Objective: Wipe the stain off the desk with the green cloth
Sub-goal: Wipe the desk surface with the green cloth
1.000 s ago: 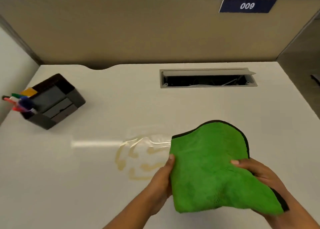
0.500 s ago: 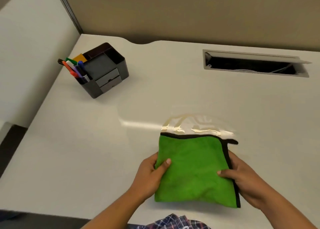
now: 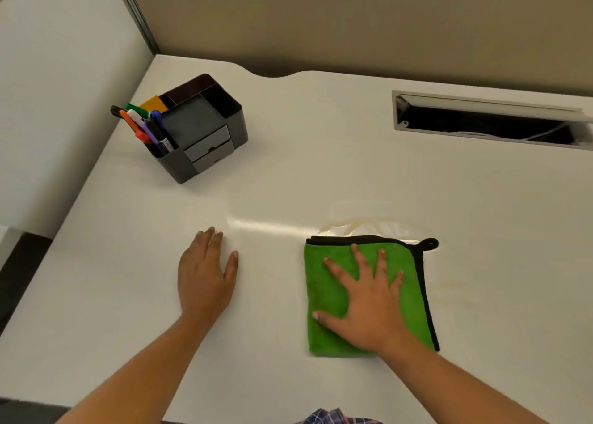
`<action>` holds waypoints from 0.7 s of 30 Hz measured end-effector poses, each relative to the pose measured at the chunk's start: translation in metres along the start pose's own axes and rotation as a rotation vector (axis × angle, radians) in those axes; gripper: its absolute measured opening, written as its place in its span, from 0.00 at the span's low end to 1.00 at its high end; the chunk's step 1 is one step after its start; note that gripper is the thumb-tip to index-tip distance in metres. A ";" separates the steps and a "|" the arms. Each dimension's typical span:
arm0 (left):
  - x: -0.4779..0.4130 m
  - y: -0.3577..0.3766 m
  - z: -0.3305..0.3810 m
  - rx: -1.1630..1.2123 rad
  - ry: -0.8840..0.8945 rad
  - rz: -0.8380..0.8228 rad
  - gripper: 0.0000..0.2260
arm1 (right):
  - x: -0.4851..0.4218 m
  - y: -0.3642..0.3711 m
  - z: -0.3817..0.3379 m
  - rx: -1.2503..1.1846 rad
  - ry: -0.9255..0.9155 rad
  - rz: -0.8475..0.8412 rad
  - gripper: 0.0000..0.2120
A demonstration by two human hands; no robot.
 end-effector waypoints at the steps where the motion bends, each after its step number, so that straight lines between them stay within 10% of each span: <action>1: -0.001 0.003 -0.009 -0.035 -0.020 -0.012 0.28 | -0.001 0.010 -0.006 0.037 -0.017 -0.007 0.44; 21: -0.004 0.019 -0.019 -0.068 -0.093 -0.083 0.27 | -0.155 -0.015 0.001 0.167 0.110 0.210 0.28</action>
Point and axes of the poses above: each hand's wrist, its own x-axis away from the middle knuckle, its own y-axis out of the palm, z = x × y, the point moved 10 cm from there along -x, towards the middle knuckle, and after that the axes turned 14 degrees about z, right-handed, at the moved point
